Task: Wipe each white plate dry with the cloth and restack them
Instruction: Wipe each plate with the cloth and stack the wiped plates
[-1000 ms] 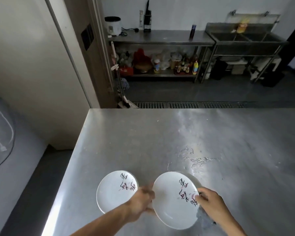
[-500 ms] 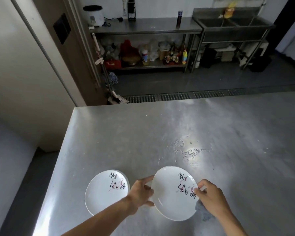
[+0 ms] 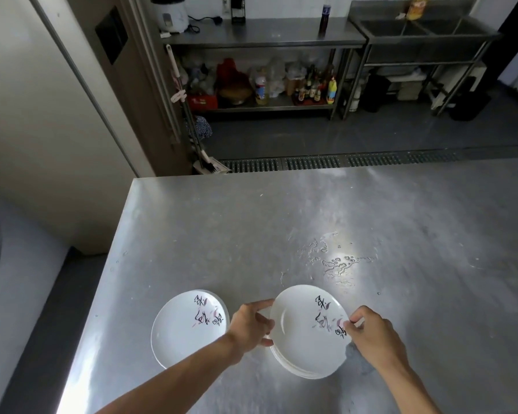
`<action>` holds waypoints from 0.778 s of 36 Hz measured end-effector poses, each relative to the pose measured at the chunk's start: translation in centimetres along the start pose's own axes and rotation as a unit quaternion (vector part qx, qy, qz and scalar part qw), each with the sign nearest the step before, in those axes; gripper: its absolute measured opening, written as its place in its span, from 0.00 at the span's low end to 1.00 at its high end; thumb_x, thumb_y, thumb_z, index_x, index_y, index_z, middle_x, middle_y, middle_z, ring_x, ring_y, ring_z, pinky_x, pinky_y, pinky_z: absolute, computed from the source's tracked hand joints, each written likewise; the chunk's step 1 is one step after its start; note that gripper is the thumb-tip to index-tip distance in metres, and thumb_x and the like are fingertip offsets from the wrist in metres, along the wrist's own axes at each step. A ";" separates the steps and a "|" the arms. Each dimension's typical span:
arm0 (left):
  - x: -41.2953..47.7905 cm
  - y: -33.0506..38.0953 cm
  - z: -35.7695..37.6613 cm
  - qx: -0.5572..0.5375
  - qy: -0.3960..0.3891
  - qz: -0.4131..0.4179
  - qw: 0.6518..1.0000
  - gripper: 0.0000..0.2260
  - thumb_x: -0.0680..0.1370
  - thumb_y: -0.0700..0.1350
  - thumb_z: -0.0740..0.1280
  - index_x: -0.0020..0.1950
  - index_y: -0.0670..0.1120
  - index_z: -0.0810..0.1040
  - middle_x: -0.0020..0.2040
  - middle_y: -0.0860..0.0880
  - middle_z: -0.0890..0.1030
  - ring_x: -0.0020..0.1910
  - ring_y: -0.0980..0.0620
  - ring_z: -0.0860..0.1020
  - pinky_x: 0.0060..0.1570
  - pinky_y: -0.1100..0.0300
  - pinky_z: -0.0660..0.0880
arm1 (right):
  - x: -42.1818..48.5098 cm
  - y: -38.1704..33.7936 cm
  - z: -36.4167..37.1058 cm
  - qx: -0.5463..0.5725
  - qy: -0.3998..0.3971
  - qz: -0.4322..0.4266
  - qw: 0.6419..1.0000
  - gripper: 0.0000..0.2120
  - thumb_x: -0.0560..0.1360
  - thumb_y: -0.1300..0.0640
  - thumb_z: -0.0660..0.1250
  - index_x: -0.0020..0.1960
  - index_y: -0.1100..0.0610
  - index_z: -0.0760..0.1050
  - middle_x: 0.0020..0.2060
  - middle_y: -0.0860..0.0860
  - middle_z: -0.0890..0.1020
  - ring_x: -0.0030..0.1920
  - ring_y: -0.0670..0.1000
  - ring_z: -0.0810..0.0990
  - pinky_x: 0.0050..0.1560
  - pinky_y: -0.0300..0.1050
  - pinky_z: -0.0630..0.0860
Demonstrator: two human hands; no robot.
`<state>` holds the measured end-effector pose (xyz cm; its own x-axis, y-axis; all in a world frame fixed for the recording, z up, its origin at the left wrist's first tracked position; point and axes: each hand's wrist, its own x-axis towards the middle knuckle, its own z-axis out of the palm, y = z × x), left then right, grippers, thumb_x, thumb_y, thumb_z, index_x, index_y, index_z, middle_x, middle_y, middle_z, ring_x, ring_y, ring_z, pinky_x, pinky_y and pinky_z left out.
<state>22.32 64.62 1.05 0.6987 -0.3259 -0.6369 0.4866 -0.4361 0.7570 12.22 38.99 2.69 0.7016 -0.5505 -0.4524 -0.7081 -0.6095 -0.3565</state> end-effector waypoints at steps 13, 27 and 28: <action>-1.4 -3.9 -7.5 -0.017 0.131 -0.019 0.991 0.17 0.81 0.33 0.64 0.68 0.44 0.80 0.45 0.46 0.81 0.41 0.50 0.79 0.40 0.54 0.84 | -0.4 -9.1 0.6 0.085 0.077 -0.124 0.986 0.02 0.76 0.48 0.67 0.45 0.43 0.74 0.35 0.40 0.81 0.37 0.48 0.80 0.37 0.43 0.72; -5.7 -11.1 -17.0 0.024 0.255 -0.080 0.963 0.26 0.81 0.35 0.67 0.79 0.45 0.70 0.73 0.41 0.73 0.66 0.42 0.78 0.65 0.53 0.75 | -2.1 -20.0 16.0 0.119 -0.123 -0.205 0.964 0.15 0.76 0.60 0.68 0.62 0.53 0.79 0.53 0.52 0.81 0.52 0.52 0.81 0.51 0.40 0.74; -6.0 -11.5 -17.3 0.002 0.244 -0.085 0.966 0.27 0.81 0.35 0.66 0.80 0.45 0.67 0.75 0.41 0.71 0.67 0.42 0.78 0.66 0.51 0.75 | -2.2 -20.2 17.0 0.101 -0.125 -0.198 0.967 0.17 0.75 0.59 0.68 0.64 0.55 0.78 0.55 0.55 0.80 0.53 0.55 0.81 0.51 0.42 0.73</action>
<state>21.67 86.12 -1.30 0.7736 0.1845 -0.6063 0.6146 -0.4516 0.6468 23.60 62.20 -2.97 0.8978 -0.1266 -0.4218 -0.4064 -0.6072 -0.6828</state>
